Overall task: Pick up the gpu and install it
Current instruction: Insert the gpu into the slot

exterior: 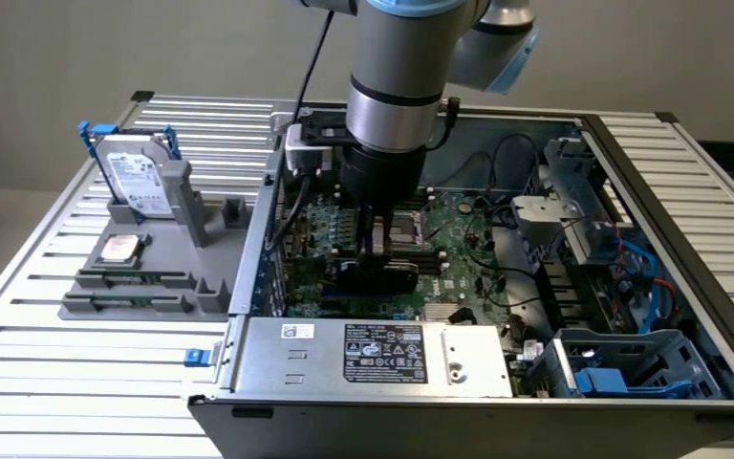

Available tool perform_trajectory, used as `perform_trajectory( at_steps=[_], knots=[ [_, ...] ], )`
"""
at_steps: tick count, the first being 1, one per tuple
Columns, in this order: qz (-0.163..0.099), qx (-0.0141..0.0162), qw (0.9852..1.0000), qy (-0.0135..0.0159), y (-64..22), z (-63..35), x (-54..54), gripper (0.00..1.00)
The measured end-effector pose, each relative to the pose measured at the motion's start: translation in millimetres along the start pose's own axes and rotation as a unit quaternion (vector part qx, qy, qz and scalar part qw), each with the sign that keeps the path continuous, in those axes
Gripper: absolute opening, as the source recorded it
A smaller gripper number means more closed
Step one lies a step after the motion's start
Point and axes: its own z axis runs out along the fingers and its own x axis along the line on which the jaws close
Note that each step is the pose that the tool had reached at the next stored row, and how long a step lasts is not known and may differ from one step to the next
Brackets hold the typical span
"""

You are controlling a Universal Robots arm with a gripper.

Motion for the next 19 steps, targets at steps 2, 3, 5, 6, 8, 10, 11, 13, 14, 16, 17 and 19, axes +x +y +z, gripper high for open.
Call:
perform_trajectory(
  at_steps=[2,3,5,6,8,10,11,13,14,16,17,19],
  knots=[
    [0.0,0.0,1.0,0.0008,0.0,0.4,-0.2,0.26],
    [0.0,-0.0001,1.0,0.0013,0.0,0.7,-0.2,0.26],
    [0.0,-0.0002,1.0,0.002,0.0,1.5,-0.2,0.26],
    [0.0,-0.0001,1.0,0.0023,0.0,1.9,-0.3,0.26],
    [0.0,-0.0001,1.0,0.0029,-0.1,2.5,-0.3,0.26],
    [0.0,-0.0002,1.0,0.0034,-0.1,3.0,-0.3,0.26],
    [0.0,-0.0002,1.0,0.0036,-0.1,3.3,-0.3,0.26],
    [0.001,-0.0003,1.0,0.004,0.0,3.7,-0.4,0.26],
    [0.001,-0.0003,1.0,0.0042,0.0,3.8,-0.4,0.26],
    [0.001,-0.0005,1.0,0.0046,0.0,3.9,-0.4,0.26],
    [0.0,-0.0008,1.0,0.0047,-0.1,3.9,-0.4,0.26],
    [0.0,-0.0013,1.0,0.0049,-0.1,4.0,-0.4,0.26]
  ],
)
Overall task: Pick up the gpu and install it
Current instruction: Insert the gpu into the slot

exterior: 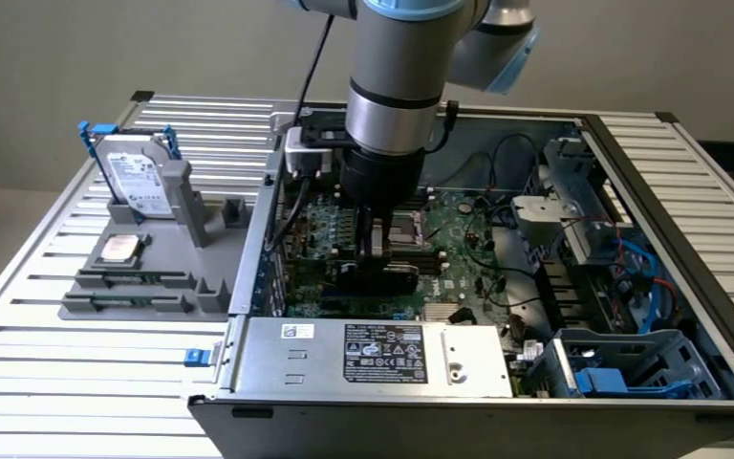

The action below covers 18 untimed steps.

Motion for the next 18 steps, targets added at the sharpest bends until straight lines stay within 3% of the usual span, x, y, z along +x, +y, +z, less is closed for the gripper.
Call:
perform_trajectory(
  at_steps=[18],
  knots=[
    [0.0,-0.0028,1.0,0.0025,0.2,0.0,-0.5,0.26]
  ],
)
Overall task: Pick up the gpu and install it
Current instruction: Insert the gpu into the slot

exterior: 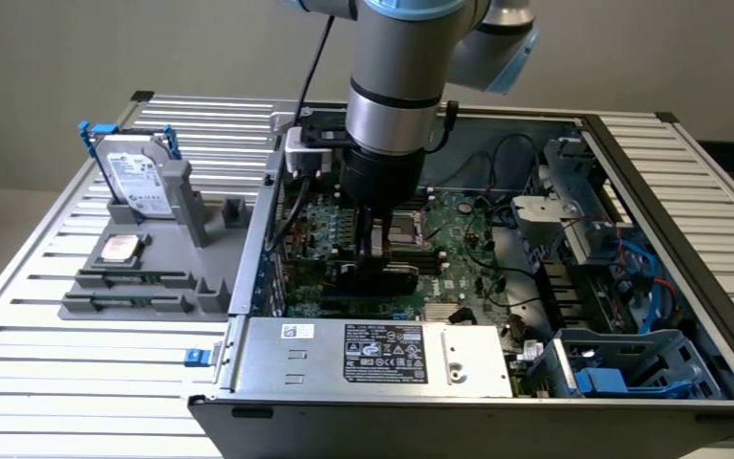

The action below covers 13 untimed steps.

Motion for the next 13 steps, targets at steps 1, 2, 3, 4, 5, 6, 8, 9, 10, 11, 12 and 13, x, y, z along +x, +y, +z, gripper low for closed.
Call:
perform_trajectory(
  at_steps=[1,2,3,4,5,6,8,9,10,11,12,13],
  knots=[
    [0.0,0.0,1.0,0.0001,0.0,-0.1,-0.4,0.26],
    [0.0,-0.0001,1.0,0.0002,0.1,-0.1,-1.0,0.26],
    [0.0,-0.0001,1.0,0.0003,0.0,-0.2,-1.5,0.26],
    [0.0,-0.0001,1.0,0.0004,0.0,-0.3,-2.0,0.26],
    [0.0,-0.0001,1.0,0.0004,0.0,-0.3,-2.3,0.26],
    [0.0,-0.0001,1.0,0.0005,0.0,-0.2,-2.7,0.26],
    [0.0,-0.0001,1.0,0.0011,0.0,-0.3,-3.0,0.26],
    [0.0,-0.0001,1.0,0.0014,0.0,-0.3,-3.0,0.26],
    [0.0,-0.0001,1.0,0.0018,-0.1,-0.3,-3.1,0.26],
    [0.0,-0.0001,1.0,0.0023,-0.1,-0.3,-3.2,0.26],
    [0.0,-0.0001,1.0,0.0027,-0.1,-0.3,-3.4,0.26],
    [0.0,-0.0001,1.0,0.0031,-0.1,-0.3,-3.5,0.26]
  ],
)
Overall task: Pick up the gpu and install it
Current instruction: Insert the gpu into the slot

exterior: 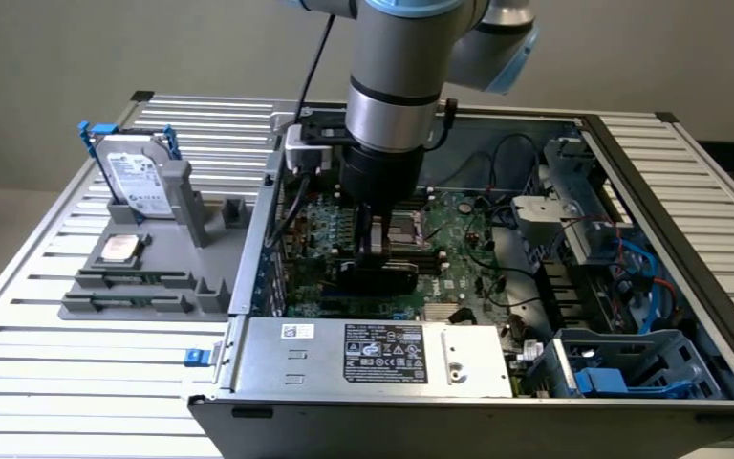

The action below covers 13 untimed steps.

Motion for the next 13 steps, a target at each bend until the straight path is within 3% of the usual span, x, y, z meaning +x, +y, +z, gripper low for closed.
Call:
perform_trajectory(
  at_steps=[13],
  knots=[
    [0.0,-0.0002,1.0,0.0048,1.4,0.3,-3.4,0.26]
  ],
)
